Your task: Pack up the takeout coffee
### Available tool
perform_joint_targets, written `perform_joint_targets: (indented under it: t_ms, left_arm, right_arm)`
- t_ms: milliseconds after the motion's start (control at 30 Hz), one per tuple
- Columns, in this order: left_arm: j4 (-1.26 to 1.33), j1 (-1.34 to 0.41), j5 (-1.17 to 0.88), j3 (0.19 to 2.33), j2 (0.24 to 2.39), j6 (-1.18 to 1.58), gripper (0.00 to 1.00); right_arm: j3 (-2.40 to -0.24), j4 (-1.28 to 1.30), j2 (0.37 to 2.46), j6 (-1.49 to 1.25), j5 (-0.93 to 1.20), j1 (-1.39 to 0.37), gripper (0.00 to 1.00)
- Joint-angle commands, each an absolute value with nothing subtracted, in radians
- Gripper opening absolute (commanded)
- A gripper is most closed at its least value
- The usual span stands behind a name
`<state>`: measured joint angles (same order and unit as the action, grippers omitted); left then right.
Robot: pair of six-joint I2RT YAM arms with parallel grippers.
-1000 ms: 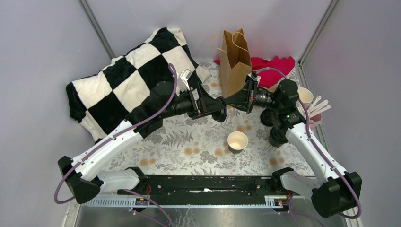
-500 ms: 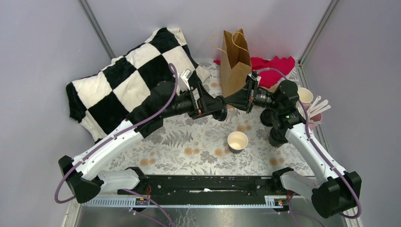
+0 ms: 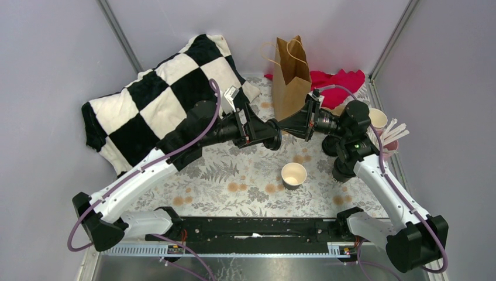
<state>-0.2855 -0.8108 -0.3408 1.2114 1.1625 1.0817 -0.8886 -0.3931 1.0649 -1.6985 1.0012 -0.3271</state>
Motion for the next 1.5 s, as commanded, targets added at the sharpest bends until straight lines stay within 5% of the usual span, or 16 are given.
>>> perform_joint_targets:
  t_ms: [0, 133, 233, 267, 367, 533, 1033, 1467]
  left_arm:
    - [-0.266, -0.81, -0.341, 1.25, 1.178, 1.072, 0.75]
    - [-0.307, -0.811, -0.333, 1.267, 1.185, 1.053, 0.75]
    - [-0.34, -0.812, -0.329, 1.277, 1.188, 1.033, 0.75]
    - [-0.353, -0.816, -0.324, 1.281, 1.189, 1.026, 0.75]
    - [-0.442, -0.847, -0.275, 1.313, 1.215, 0.981, 0.75]
    - [-0.564, -0.972, -0.142, 1.396, 1.329, 0.901, 0.76]
    - [-1.005, -1.228, 0.165, 1.938, 1.956, 0.669, 0.75]
    - [-1.089, -1.258, 0.244, 2.019, 2.016, 0.664, 0.75]
  right_arm:
    - [-0.918, -0.341, 1.026, -1.627, 0.998, -0.338, 0.18]
    - [-1.021, -0.061, 1.031, -1.412, 0.99, -0.337, 0.61]
    - [-1.243, 0.47, 1.081, -1.021, 0.887, -0.327, 0.95]
    - [-1.351, 0.669, 1.109, -0.864, 0.788, -0.326, 0.99]
    - [-1.639, 1.153, 1.191, -0.54, 0.392, -0.327, 1.0]
    - [-1.821, 1.347, 1.134, -0.367, -0.016, -0.327, 1.0]
    - [-1.847, 1.303, 0.848, -0.383, -0.015, -0.327, 1.0]
    - [-1.798, 1.291, 0.824, -0.372, -0.002, -0.326, 1.0]
